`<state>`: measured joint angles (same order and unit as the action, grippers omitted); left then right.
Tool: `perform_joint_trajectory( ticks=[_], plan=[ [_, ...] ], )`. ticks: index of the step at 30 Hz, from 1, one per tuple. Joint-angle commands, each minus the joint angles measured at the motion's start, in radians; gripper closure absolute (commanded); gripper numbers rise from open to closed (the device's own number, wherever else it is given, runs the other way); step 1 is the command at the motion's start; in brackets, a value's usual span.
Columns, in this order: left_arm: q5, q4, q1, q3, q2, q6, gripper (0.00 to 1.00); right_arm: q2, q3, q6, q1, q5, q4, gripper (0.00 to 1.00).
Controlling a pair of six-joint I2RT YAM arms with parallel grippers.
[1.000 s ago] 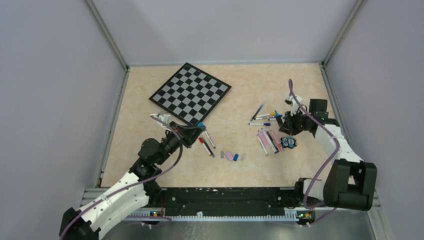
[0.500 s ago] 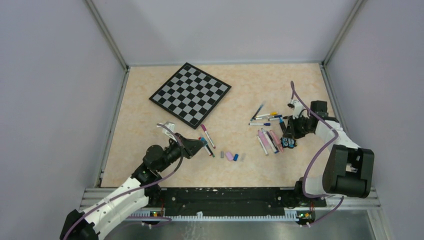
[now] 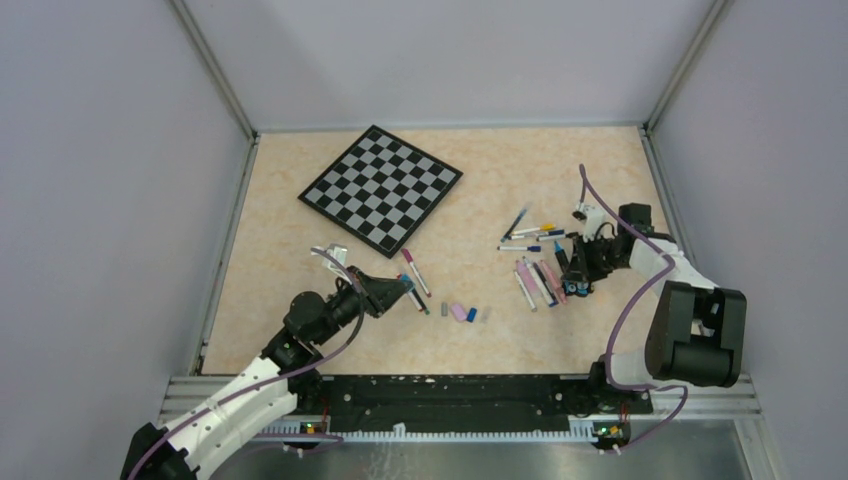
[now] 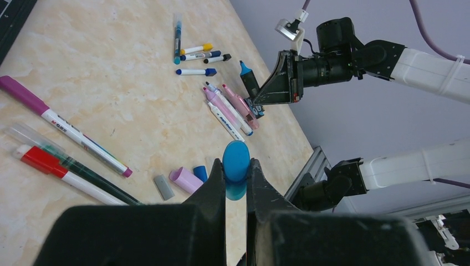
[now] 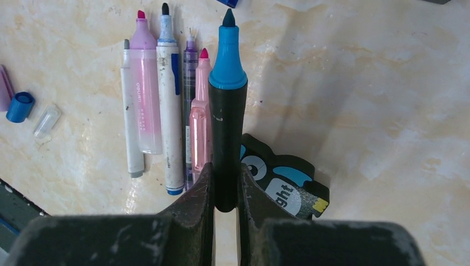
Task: Open the pen caps
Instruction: Place the pen at the center of the board.
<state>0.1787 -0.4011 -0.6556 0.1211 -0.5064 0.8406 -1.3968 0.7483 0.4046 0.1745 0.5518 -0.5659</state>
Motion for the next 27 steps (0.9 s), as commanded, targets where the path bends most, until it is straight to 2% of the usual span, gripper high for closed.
perform_joint_trajectory(
  ticks=[1, 17, 27],
  plan=[
    [0.001, -0.036, -0.002, -0.009, 0.004, 0.013, 1.0, 0.004, 0.047, 0.012, 0.001, 0.067, -0.003, 0.94],
    [0.013, -0.053, -0.001, -0.018, -0.004, 0.023, 0.98, -0.075, 0.069, -0.02, -0.029, 0.031, 0.008, 0.98],
    [0.014, -0.058, -0.002, -0.021, -0.007, 0.025, 0.97, -0.103, 0.071, -0.029, -0.041, -0.058, 0.007, 0.99]
  ],
)
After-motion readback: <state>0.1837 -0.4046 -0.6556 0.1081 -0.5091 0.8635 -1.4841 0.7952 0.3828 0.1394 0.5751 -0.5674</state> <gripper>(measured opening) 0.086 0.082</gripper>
